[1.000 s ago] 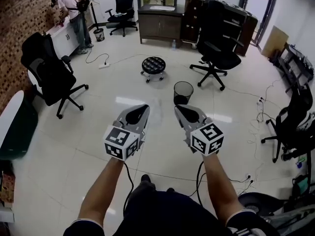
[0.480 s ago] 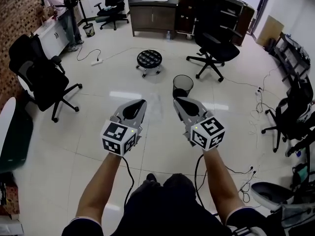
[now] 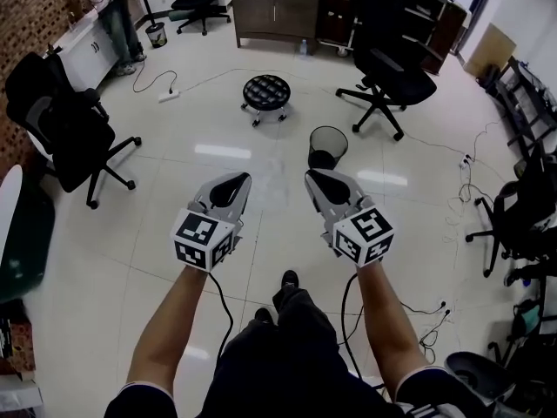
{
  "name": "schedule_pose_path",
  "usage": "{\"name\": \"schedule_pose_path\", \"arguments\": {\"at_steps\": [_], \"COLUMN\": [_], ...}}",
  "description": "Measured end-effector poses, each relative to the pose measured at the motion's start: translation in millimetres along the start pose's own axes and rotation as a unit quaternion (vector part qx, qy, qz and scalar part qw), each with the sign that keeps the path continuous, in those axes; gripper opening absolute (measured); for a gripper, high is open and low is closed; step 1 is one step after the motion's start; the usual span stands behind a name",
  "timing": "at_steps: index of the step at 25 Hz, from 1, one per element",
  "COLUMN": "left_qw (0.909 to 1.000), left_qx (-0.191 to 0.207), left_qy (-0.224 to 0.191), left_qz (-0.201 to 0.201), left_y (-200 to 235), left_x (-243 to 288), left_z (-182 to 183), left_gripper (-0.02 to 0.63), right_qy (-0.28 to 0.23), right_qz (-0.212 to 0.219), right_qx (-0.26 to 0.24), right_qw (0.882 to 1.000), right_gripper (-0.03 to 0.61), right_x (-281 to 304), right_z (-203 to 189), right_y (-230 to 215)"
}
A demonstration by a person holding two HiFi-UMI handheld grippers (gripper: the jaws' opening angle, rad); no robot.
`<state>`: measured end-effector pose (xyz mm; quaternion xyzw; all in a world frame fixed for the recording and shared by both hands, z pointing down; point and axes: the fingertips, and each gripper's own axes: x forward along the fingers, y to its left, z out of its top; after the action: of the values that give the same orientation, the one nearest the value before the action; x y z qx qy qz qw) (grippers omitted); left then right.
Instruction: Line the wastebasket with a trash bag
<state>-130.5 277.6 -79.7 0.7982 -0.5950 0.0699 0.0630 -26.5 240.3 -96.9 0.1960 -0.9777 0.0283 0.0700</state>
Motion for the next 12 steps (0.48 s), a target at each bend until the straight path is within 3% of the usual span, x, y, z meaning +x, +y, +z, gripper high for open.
{"name": "schedule_pose_path", "arguments": {"at_steps": [12], "left_qw": [0.9991], "left_qx": [0.01], "left_qy": [0.035], "left_qz": [0.022], "left_y": [55], "left_x": [107], "left_z": [-56], "left_gripper": [0.012], "right_qy": [0.052], "right_qz": [0.017], "right_qx": [-0.029], "right_qw": [0.998], "right_gripper": [0.023], "right_x": [88], "right_z": [-64], "right_y": [-111]}}
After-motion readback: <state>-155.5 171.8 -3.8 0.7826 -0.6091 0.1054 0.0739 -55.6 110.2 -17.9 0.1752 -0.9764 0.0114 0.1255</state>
